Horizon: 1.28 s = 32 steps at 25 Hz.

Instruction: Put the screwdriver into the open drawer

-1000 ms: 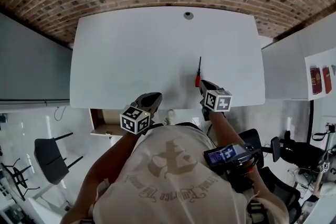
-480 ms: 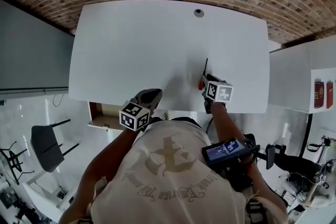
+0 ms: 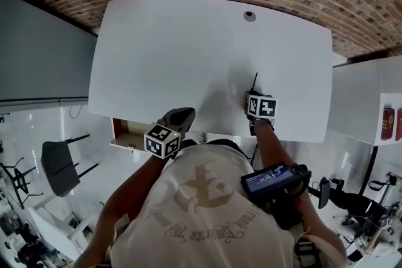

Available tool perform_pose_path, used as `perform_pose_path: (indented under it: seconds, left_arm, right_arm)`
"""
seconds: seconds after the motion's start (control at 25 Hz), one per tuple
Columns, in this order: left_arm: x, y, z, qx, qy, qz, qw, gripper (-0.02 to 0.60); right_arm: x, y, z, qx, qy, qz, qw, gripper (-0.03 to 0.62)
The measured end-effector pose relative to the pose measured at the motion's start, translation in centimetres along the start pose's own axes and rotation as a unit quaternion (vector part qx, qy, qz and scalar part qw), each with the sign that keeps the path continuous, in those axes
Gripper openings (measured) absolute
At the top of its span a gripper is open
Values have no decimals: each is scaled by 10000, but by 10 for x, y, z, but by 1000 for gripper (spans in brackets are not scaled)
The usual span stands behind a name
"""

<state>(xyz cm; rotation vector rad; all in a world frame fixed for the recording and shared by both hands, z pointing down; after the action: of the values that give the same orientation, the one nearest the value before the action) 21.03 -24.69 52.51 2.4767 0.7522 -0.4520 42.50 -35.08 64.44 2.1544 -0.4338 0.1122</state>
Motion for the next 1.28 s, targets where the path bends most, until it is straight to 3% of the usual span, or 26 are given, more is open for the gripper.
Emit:
perform_pose_path:
  seconds: [0.12, 0.44, 1.28]
  left_arm:
    - [-3, -10, -6, -81, -106, 79, 9999, 21]
    - [-8, -29, 1, 54, -119, 268, 9996, 20]
    - [11, -93, -28, -124, 27, -128, 9998, 20]
  right_arm:
    - [-11, 5, 1, -14, -30, 60, 10000, 78]
    - [-15, 0, -1, 124, 573, 262, 9979, 72]
    - [-100, -71, -29, 1041, 960, 1028, 9846, 71]
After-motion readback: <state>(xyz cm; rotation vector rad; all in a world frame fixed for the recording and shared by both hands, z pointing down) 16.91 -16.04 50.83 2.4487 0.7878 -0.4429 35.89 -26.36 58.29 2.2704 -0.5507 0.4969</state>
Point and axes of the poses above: the fingertips, and each gripper's own axes: y forward along the fingers, x to its right, z out of its top, the point moved 1 cm from there along -y, backward along the fingers, and after that the axes turned 12 degrees about x, right-handed, at the moved point
